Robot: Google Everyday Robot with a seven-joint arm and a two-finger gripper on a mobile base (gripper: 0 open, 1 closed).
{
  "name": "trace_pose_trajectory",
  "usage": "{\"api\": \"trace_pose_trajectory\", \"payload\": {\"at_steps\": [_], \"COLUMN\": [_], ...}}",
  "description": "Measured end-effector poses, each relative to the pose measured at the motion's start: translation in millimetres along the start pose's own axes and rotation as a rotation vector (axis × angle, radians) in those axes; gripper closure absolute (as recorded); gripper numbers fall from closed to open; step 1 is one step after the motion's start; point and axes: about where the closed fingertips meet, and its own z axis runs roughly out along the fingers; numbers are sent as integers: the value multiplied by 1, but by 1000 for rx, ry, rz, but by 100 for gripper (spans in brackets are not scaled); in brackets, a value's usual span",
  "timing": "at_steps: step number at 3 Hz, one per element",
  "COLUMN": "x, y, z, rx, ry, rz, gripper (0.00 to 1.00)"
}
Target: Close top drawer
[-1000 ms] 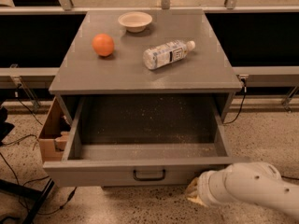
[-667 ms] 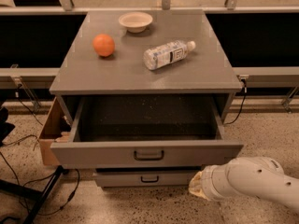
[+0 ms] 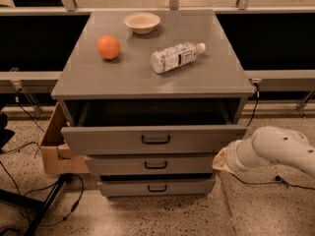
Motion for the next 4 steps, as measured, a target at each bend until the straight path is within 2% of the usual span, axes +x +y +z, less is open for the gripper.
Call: {"api": "trace_pose_trajectory", "payload": {"at_steps": [1, 2, 3, 4], "x": [0, -9, -21, -21], "y": [0, -24, -59, -59], "z": [0, 1, 0, 0], "rx": [0, 17, 44, 43], "ry": [0, -8, -6, -5], "rz": [0, -29, -54, -54], "gripper": [100, 100, 100, 100]}}
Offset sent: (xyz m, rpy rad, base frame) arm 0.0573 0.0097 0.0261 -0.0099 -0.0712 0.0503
